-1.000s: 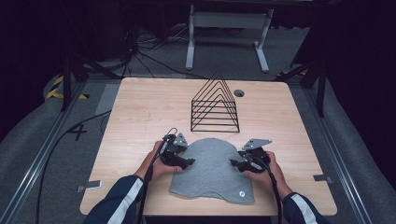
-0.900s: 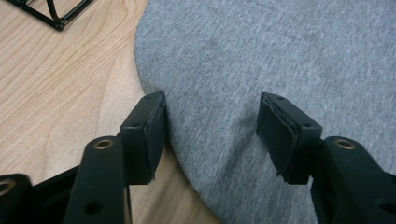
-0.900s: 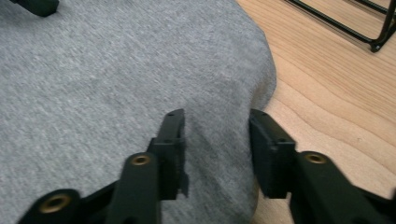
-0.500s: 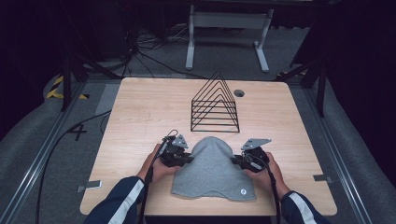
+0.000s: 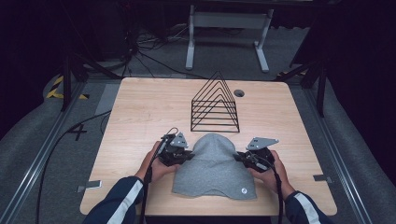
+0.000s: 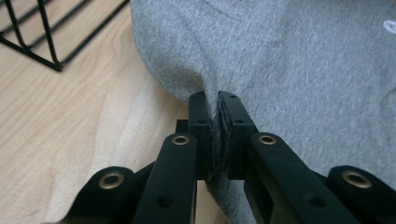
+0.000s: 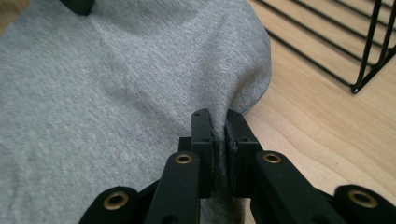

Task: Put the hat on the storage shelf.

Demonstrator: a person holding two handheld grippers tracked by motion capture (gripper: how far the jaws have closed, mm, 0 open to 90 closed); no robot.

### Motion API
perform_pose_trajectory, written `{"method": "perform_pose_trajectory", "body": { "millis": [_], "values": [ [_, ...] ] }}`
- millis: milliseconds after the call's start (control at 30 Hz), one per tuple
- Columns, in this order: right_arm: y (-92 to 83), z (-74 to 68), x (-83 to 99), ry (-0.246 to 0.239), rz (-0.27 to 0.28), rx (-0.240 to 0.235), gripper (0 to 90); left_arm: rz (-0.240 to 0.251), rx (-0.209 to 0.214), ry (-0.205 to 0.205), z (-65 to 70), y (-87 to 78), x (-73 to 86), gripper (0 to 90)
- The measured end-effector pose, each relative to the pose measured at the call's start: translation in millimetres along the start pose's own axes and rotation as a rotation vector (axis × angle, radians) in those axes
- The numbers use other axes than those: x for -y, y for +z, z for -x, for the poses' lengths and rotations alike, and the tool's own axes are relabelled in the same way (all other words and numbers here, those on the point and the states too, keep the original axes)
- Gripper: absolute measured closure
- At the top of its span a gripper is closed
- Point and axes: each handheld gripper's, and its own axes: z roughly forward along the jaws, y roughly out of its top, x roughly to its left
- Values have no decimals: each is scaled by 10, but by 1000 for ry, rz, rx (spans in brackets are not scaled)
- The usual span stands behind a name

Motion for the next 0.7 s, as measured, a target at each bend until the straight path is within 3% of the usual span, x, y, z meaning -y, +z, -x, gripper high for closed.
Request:
{"method": "perform_pose_trajectory", "body": {
  "millis": [300,467,700],
  "values": [
    [-243,4,-105,-18,73,7,845,62,-10,37,57,-199,-170,852],
    [-406,27,-204,-23,122,14,846,90,-23,85,67,-312,-391,854],
    [-546,94,-359,-52,149,47,847,108,-55,145,95,-449,-706,854]
  ]
}}
